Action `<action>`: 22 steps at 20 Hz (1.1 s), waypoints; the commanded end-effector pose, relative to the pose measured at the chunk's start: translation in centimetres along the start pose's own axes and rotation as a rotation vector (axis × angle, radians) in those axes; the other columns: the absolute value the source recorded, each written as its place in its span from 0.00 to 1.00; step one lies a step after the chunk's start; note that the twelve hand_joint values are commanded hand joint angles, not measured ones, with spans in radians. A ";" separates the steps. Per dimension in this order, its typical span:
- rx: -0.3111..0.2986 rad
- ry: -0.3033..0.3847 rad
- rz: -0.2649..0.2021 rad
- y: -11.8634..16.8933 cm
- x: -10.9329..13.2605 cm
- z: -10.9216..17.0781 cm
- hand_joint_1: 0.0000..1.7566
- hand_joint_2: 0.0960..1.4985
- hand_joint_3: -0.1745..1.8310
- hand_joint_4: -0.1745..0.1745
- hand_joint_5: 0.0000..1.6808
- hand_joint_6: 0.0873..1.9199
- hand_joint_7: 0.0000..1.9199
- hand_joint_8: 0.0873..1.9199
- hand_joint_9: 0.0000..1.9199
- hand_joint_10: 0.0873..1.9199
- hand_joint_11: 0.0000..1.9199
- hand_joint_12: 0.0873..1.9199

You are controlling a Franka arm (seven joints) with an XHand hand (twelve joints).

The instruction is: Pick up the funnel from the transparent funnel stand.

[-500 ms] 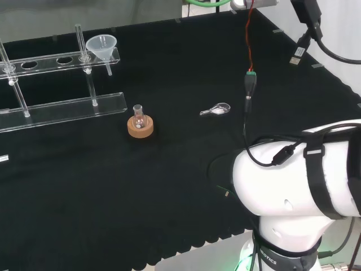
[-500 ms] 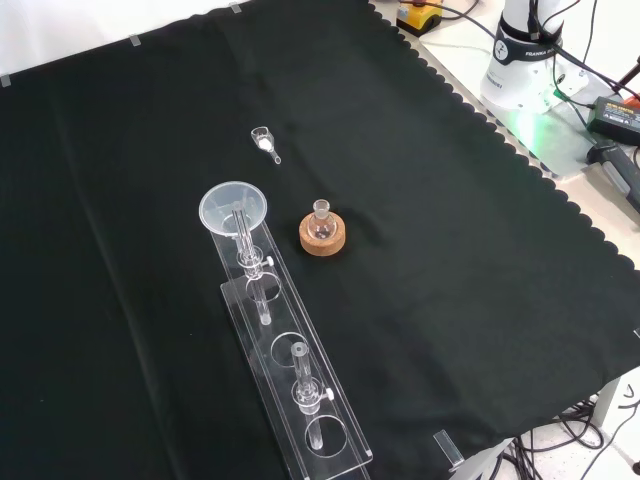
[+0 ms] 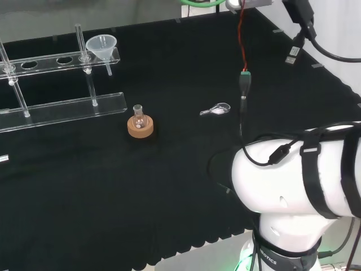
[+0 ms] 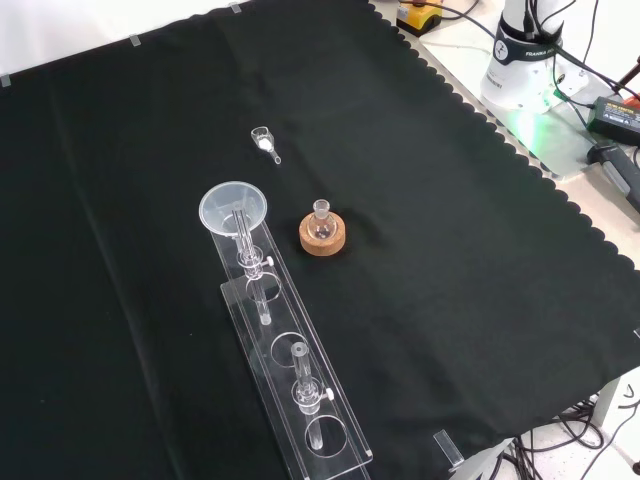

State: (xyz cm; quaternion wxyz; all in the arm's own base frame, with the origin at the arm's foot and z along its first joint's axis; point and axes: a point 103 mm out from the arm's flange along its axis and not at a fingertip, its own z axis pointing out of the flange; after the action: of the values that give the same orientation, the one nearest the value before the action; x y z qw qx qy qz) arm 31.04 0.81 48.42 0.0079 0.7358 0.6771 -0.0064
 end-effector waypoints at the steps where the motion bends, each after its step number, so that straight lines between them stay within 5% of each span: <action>1: -0.087 0.170 -0.067 2.7 -2.5 1.6 0.00 0.59 0.12 0.49 0.00 0.00 0.00 0.00 0.00 0.00 0.00 0.57; 7: -0.189 0.204 -0.119 7.0 -1.6 4.4 0.00 0.57 0.12 0.57 0.00 0.00 0.00 0.00 0.00 0.00 0.00 0.34; 12: -0.197 0.235 -0.142 11.7 1.2 6.5 0.00 0.56 0.11 0.66 0.00 0.00 0.00 0.00 0.00 0.00 0.00 0.20; 22: -0.178 0.210 -0.160 19.2 9.8 7.9 0.00 0.55 0.11 0.67 0.00 0.00 0.00 0.00 0.00 0.00 0.00 0.16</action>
State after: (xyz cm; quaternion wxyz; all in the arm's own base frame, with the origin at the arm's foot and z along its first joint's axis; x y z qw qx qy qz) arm 44.67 1.43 41.59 -0.0003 0.6919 0.7113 0.1236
